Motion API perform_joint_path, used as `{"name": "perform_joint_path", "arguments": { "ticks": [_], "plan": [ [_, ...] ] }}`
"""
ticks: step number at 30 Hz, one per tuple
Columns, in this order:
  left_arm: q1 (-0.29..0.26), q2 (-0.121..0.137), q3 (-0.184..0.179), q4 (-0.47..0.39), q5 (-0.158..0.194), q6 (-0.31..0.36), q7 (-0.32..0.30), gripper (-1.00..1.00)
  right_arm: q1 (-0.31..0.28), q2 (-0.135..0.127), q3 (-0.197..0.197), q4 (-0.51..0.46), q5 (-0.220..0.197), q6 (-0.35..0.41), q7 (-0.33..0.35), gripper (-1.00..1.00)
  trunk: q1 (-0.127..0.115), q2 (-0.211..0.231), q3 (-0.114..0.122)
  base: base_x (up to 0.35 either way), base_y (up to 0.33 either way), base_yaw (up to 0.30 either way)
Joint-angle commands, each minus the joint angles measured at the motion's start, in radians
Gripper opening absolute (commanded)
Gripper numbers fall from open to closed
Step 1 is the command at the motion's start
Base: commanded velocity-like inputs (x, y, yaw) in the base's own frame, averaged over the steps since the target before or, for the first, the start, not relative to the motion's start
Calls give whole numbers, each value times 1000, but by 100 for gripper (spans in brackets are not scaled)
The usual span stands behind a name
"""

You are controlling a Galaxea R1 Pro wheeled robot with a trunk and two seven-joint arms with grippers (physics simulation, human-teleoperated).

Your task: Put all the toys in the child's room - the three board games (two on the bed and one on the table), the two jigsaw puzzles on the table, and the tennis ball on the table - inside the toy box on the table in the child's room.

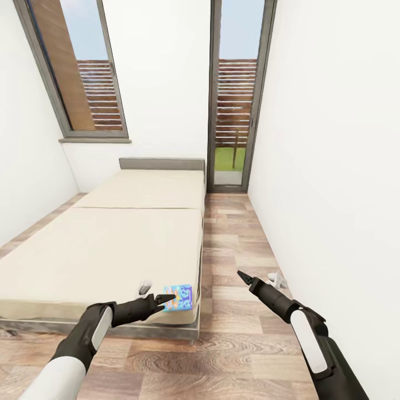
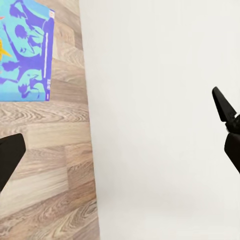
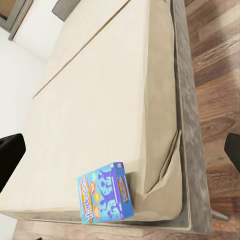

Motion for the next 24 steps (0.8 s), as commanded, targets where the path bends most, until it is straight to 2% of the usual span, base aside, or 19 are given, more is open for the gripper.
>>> {"name": "perform_joint_path", "arguments": {
  "ticks": [1, 24],
  "plan": [
    [-1, -2, 1, 0, 2, 1, -2, 100, -1, 1, -2, 0, -4, 6, 2, 100, 4, -8, -4, 0, 0, 0],
    [-2, 4, 4, 3, 5, -19, -14, 100, -1, 1, -1, 0, -4, 6, 2, 100, 92, -169, -76, 0, 0, 0]
  ]
}}
